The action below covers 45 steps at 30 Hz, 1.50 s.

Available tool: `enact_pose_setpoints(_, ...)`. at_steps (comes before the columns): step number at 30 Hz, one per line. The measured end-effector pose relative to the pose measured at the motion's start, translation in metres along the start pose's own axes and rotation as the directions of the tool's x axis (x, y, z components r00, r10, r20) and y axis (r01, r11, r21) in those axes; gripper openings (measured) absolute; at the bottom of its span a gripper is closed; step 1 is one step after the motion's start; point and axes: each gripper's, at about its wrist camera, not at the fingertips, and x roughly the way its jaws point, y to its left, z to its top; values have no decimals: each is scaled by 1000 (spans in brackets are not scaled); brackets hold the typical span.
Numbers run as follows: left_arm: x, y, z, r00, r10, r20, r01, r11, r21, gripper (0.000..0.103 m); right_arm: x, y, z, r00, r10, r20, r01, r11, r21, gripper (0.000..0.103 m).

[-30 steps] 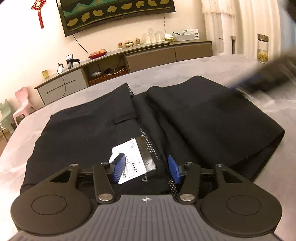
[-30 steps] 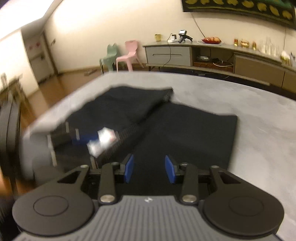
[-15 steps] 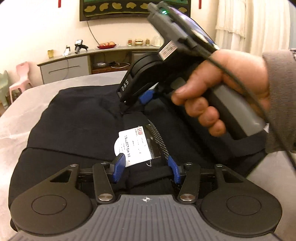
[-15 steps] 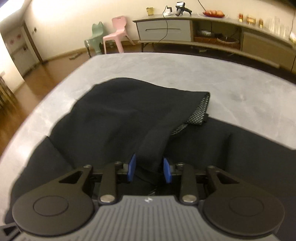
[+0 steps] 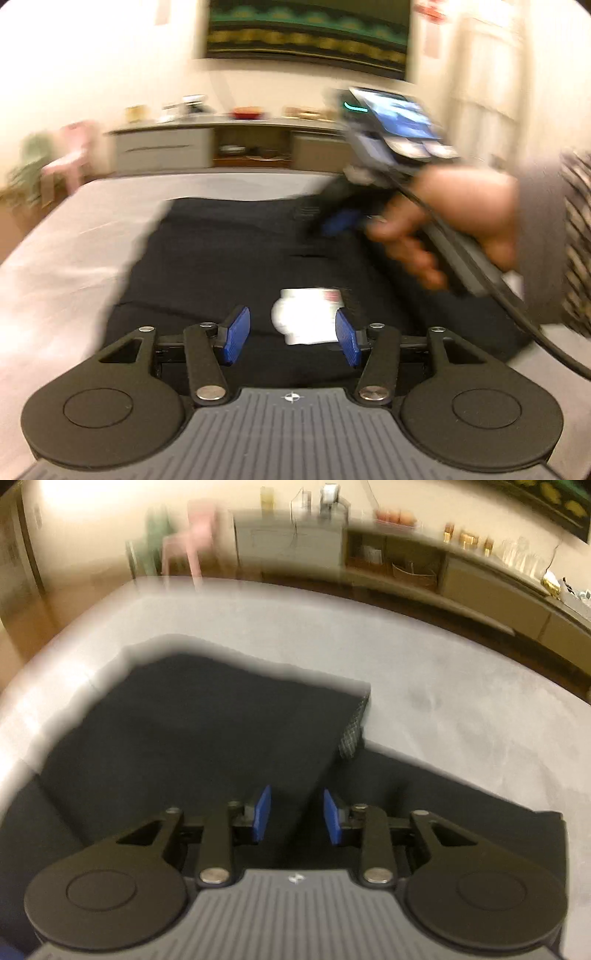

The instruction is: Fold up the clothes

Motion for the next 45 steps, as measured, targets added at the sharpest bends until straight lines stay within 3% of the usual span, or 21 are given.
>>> enact_pose_setpoints(1,-2,12,1,999,36,5,-36,999,-38,54,-1,6,4,999,-32,0,32,999,-22,29)
enact_pose_setpoints(3,-5,31,2,996,87,11,-86,992,-96,54,-25,20,12,994,-58,92,62,997,-41,27)
enact_pose_setpoints(7,-2,40,-3,994,109,-8,-109,988,-108,54,-50,72,30,980,94,175,-67,986,-156,27)
enact_pose_setpoints(11,0,37,-10,991,131,-15,-132,989,-59,54,-15,119,56,979,169,113,-143,968,-207,31)
enact_pose_setpoints(15,12,51,-24,993,93,-66,-100,989,-112,54,39,145,73,985,174,-22,-175,972,-160,31)
enact_pose_setpoints(19,8,52,-29,996,67,-58,-74,991,-114,54,60,150,91,984,178,-7,-178,980,-85,31)
enact_pose_setpoints(24,3,48,-32,996,67,-57,-72,993,-88,55,73,154,105,995,98,-8,-98,978,-185,39)
enact_pose_setpoints(26,-1,51,-32,997,61,-52,-66,993,-99,55,63,148,105,996,85,-8,-85,976,-200,36)
enact_pose_setpoints(29,-13,60,-31,998,70,-3,-70,987,-147,55,-5,115,84,977,177,121,-161,978,-134,38)
enact_pose_setpoints(31,-9,64,-34,997,70,-23,-73,985,-155,55,-46,94,49,966,193,172,-175,978,-115,38)
enact_pose_setpoints(33,-4,58,-37,995,91,-42,-95,990,-108,55,-65,77,5,973,170,156,-155,983,-100,39)
enact_pose_setpoints(36,-8,48,-35,993,113,-35,-115,992,-59,56,-54,58,-48,991,129,44,-124,988,-92,37)
enact_pose_setpoints(37,-12,47,-34,994,110,-26,-112,992,-58,56,-55,49,-58,991,129,41,-126,989,-81,37)
enact_pose_setpoints(40,-23,44,-32,992,128,6,-128,991,-46,59,-92,1,-77,977,150,150,-161,985,63,46)
enact_pose_setpoints(41,-25,43,-31,991,134,10,-134,990,-49,61,-107,-18,-83,972,139,188,-162,980,115,57)
enact_pose_setpoints(42,-25,41,-29,991,132,10,-132,990,-56,61,-120,-38,-92,973,103,209,-137,978,159,62)
enact_pose_setpoints(45,-24,28,-20,996,86,8,-85,994,-68,61,-136,-91,-127,986,-24,164,-14,974,226,62)
